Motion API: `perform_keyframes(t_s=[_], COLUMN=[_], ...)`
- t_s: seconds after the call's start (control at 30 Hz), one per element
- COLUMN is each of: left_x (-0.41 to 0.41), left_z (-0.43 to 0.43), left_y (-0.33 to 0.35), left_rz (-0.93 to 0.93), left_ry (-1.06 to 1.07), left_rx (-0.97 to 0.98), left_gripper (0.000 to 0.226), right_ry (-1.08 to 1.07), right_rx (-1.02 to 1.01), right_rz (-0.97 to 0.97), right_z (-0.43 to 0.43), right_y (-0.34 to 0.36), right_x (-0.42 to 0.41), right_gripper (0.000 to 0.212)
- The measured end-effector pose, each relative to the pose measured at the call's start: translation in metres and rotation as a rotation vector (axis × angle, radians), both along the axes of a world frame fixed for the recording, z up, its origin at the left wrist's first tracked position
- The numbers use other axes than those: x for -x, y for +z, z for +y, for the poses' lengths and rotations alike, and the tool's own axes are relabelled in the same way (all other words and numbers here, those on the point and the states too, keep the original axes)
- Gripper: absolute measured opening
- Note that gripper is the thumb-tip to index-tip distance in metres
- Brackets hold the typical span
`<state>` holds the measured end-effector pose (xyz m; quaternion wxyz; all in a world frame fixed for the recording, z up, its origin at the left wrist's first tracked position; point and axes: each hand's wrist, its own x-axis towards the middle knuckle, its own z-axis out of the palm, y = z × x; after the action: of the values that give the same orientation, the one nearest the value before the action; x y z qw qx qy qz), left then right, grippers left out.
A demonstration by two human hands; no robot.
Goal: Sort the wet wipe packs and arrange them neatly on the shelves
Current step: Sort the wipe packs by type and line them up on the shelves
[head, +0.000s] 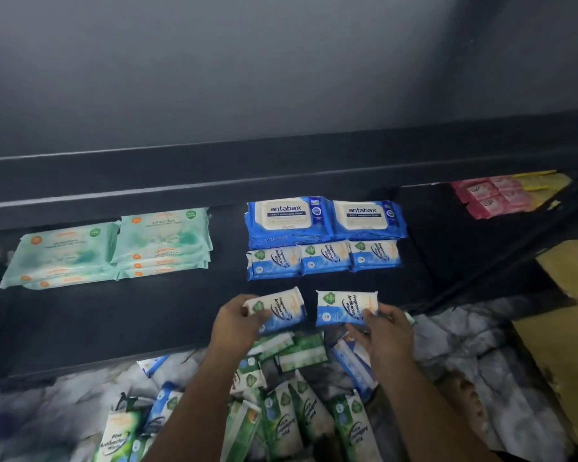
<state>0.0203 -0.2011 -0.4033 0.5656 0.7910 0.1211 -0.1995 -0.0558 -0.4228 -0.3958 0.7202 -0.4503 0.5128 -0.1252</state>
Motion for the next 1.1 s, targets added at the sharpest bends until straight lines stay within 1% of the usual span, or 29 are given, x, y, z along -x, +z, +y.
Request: perform_keyframes(t_s=[0.13,0.23,0.3,0.37,0.43,0.57,0.63,0.7,0.77,0.87,0.93,1.0,1.03,1.1], left_x=[-0.026,-0.042,-0.050,-0.053,-0.053,-0.045,-0.041,-0.039,-0.039,-0.040,-0.040,-0.036,-0.032,-0.016], left_z=[-0.009,-0.011,-0.011,-0.014,-0.019,-0.028,-0.029,-0.031,-0.031,-0.031,-0.031,-0.030,-0.028,-0.022], left_y=[-0.028,-0.043,-0.052,-0.054,-0.052,-0.054,-0.059,-0.062,-0.064,-0.065,-0.065,-0.063,-0.062,-0.059], left_rz=[0.008,0.024,-0.001,-0.054,-0.113,-0.179,-0.234,-0.263,-0.261,-0.293,-0.307,-0.326,-0.345,-0.388], left_ry=[0.014,0.039,0.083,0.081,0.086,0.135,0.154,0.163,0.171,0.154,0.134,0.135,0.139,0.143], left_rx=[-0.051,-0.089,-0.118,-0.200,-0.251,-0.278,-0.313,-0.337,-0.335,-0.365,-0.370,-0.363,-0.362,-0.389], left_gripper=[0.015,0.029,0.038,0.035,0.031,0.031,0.033,0.035,0.036,0.037,0.039,0.041,0.042,0.043], right_ry=[0.044,0.053,0.071,0.102,0.128,0.237,0.291,0.332,0.364,0.390,0.404,0.378,0.362,0.325], right_rx=[0.019,0.043,0.097,0.212,0.356,0.605,0.708,0.784,0.816,0.823,0.794,0.724,0.714,0.723], right_rz=[0.001,0.013,0.031,0.078,0.133,0.246,0.286,0.311,0.334,0.351,0.344,0.352,0.357,0.382], right_z=[-0.008,-0.010,-0.009,-0.008,-0.004,0.005,0.006,0.006,0.005,0.000,-0.004,-0.007,-0.009,-0.015], right_y=[-0.016,-0.029,-0.037,-0.047,-0.053,-0.063,-0.070,-0.078,-0.085,-0.088,-0.087,-0.081,-0.076,-0.066], right_x=[-0.031,-0.053,-0.062,-0.064,-0.064,-0.062,-0.058,-0.057,-0.058,-0.059,-0.056,-0.049,-0.043,-0.028], right_gripper=[0.011,0.018,0.020,0.020,0.015,0.021,0.019,0.027,0.038,0.045,0.062,0.079,0.080,0.075])
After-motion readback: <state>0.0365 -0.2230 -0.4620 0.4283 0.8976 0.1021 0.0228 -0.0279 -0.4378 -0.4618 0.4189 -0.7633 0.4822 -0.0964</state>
